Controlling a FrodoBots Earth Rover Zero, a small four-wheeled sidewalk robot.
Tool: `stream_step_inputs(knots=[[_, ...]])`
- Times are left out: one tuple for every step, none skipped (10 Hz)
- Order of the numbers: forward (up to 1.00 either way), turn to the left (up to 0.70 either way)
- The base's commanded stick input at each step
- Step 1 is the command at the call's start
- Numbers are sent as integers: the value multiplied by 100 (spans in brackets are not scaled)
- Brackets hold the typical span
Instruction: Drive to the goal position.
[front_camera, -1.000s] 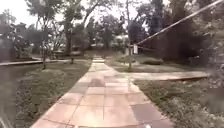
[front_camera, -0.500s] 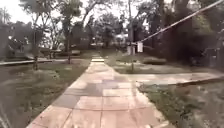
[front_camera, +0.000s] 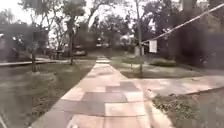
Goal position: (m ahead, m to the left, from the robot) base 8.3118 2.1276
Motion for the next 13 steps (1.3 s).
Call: stream_step_inputs(knots=[[100,0],[100,0],[100,0],[100,0],[100,0],[100,0],[100,0],[100,0],[100,0],[100,0],[100,0],[100,0],[100,33]])
